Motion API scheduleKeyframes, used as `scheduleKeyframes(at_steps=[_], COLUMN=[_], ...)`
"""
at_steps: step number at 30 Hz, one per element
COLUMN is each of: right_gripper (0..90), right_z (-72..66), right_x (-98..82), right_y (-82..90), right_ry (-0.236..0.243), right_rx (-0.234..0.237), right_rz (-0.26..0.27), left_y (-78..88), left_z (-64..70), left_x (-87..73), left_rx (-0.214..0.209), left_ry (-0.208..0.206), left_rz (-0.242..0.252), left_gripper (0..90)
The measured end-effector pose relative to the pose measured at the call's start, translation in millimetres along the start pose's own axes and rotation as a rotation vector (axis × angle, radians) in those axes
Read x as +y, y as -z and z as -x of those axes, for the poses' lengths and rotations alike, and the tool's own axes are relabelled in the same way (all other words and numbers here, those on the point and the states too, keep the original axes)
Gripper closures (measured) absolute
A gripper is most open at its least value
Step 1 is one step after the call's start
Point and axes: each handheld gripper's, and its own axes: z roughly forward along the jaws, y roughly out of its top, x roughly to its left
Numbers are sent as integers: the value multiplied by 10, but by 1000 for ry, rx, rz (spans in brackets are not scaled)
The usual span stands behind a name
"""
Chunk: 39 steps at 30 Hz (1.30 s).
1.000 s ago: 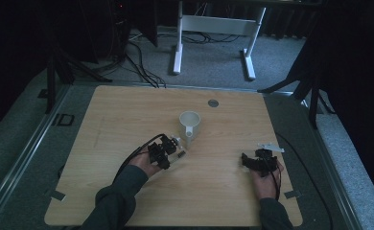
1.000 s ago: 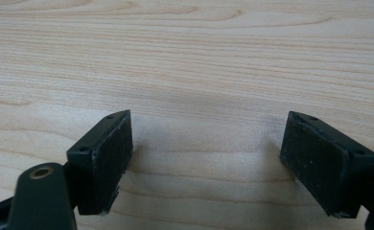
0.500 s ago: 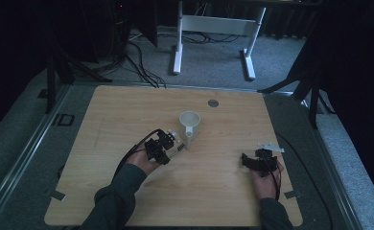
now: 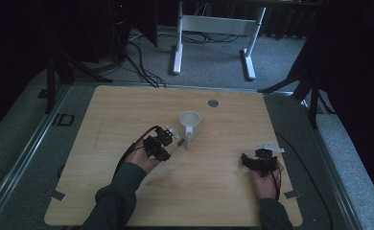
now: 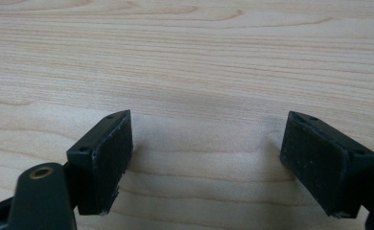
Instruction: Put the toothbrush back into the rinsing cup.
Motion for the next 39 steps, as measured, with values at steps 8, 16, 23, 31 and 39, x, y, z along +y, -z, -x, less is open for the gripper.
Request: scheduleKeyframes(at_steps=[8,16,23,31,39], right_gripper=[180,180,180,181,181], right_z=[0,-3,0,1,0], right_x=[0,1,0,0,0], right_y=[0,0,-1,-1,-1], right_ry=[-1,-4,0,2,0], right_rx=[0,0,-1,-1,-1], right_rz=[0,0,1,2,1], left_y=[58,110,146,191,238], left_z=[-25,-52,-65,-85,-97], left_x=[7,10,16,26,44], left_rx=[7,13,21,18,17], left_ry=[16,40,54,68,76], left_rz=[43,96,143,187,233], left_gripper=[789,789,789,789,788])
